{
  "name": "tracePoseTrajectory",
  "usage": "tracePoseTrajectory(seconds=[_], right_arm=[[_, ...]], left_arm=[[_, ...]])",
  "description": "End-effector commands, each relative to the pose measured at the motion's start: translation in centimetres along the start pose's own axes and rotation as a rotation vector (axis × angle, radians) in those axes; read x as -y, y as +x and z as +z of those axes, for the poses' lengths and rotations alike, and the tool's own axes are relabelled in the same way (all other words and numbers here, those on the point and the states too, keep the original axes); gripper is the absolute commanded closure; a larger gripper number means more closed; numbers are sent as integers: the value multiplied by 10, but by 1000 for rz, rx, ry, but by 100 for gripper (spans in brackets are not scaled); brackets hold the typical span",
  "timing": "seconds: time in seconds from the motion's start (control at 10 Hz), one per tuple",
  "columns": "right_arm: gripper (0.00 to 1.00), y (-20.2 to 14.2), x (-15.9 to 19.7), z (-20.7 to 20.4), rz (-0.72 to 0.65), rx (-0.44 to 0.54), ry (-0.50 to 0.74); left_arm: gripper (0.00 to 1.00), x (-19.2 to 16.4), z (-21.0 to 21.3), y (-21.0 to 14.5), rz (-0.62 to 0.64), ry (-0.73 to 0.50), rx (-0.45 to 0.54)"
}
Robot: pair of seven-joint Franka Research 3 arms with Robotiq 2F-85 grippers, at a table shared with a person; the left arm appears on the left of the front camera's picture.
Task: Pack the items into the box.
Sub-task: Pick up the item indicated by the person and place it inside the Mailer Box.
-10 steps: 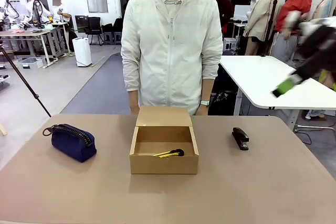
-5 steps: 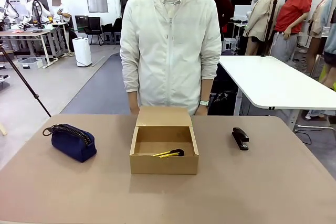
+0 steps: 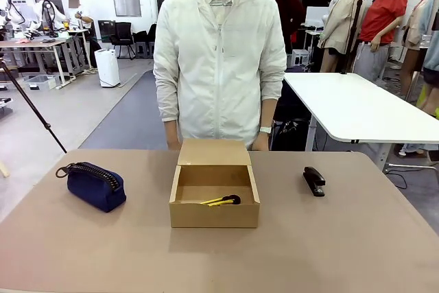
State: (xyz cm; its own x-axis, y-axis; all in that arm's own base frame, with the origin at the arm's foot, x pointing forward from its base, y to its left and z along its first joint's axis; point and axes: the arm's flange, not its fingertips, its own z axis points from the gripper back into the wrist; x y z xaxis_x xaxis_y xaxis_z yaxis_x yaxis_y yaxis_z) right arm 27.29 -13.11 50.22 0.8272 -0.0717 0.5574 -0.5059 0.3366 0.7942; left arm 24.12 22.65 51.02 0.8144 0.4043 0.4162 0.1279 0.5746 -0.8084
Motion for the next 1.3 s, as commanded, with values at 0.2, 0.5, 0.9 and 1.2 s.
tracePoseTrajectory(seconds=[0.2, 0.5, 0.9, 1.2], right_arm=[[0, 1, 1, 2, 5, 2, 13], [0, 1, 1, 2, 5, 2, 13], [0, 1, 1, 2, 5, 2, 13], [0, -1, 2, 0, -8, -3, 3]], left_arm=[[0, 0, 1, 0, -17, -21, 8], [0, 0, 1, 0, -17, -21, 8], [0, 0, 1, 0, -17, -21, 8], [0, 0, 1, 0, -17, -21, 8]])
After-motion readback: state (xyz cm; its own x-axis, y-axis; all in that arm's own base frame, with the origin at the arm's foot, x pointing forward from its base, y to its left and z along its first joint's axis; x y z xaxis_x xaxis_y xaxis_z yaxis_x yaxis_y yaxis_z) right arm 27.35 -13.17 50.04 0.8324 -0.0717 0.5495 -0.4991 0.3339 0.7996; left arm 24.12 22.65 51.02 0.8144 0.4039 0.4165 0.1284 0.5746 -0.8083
